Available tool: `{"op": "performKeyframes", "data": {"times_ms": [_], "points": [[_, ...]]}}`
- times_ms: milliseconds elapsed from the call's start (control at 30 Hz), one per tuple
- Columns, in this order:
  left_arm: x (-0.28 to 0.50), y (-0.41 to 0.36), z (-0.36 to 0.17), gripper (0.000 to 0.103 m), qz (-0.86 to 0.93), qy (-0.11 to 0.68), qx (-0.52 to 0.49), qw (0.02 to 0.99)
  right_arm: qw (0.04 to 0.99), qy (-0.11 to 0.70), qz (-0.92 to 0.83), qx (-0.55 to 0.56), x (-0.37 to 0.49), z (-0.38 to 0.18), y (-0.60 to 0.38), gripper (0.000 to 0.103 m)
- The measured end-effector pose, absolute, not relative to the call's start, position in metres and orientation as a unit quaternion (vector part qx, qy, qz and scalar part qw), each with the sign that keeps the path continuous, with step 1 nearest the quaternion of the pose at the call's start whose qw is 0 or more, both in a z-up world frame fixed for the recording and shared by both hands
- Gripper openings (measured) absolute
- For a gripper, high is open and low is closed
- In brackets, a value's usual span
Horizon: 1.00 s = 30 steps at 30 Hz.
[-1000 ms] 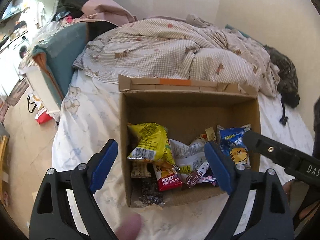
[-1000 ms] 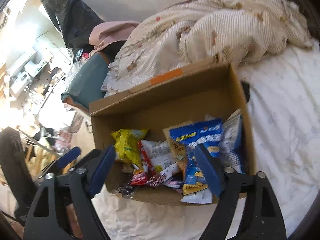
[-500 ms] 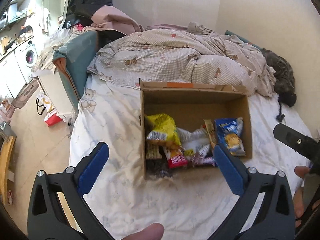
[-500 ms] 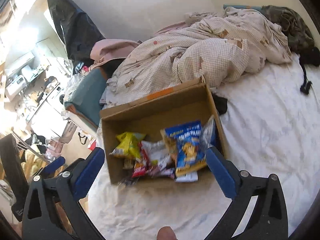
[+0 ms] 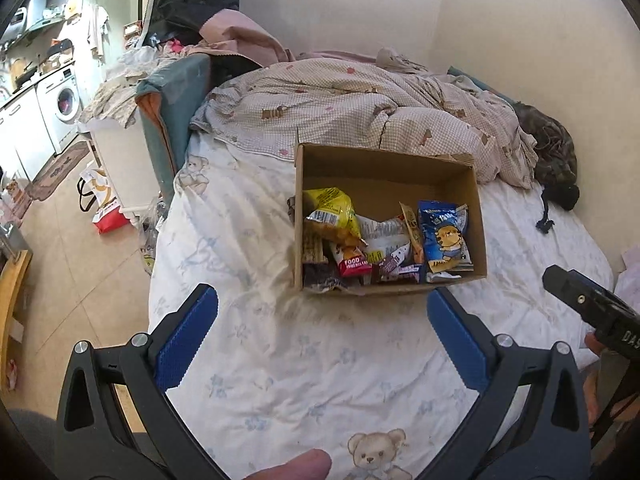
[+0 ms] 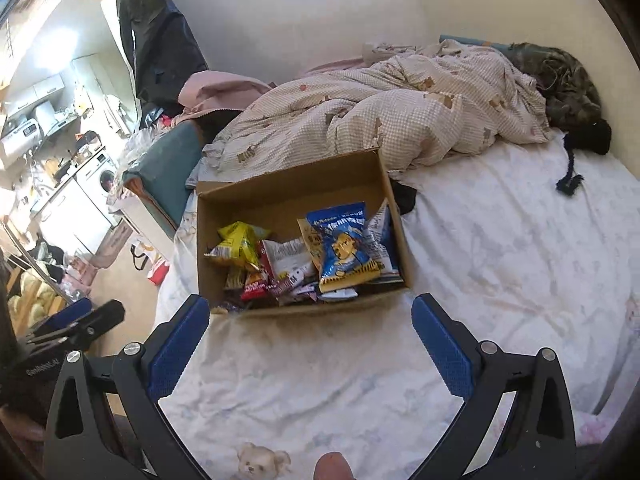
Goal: Organize snacks
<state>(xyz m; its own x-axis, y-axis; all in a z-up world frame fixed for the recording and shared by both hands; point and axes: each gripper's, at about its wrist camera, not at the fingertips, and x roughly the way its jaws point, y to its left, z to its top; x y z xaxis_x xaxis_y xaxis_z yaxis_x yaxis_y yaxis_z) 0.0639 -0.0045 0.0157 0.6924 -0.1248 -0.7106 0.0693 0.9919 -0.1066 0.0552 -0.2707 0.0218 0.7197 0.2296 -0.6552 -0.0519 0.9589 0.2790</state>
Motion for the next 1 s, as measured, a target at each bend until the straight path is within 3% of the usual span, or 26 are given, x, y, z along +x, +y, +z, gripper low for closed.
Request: {"op": "performKeyframes", "data": {"times_ms": [333,667,1000], "points": [[0.041,-0.004,0.025,0.103,-0.041,0.312,-0.023,0.949,0.930,0.345,0.060,0.113,0.039,0.013,-0.266,0.103],[0.047,-0.007,0.014,0.103,-0.012,0.318,-0.002,0.948,0.953,0.292,0.016,0.075,0.039,0.021,-0.261,0.103],[0.049,-0.010,0.013,0.103,-0.019,0.318,-0.006,0.948,0.951,0.300,0.020,0.066,0.043,0.017,-0.256,0.103]]}}
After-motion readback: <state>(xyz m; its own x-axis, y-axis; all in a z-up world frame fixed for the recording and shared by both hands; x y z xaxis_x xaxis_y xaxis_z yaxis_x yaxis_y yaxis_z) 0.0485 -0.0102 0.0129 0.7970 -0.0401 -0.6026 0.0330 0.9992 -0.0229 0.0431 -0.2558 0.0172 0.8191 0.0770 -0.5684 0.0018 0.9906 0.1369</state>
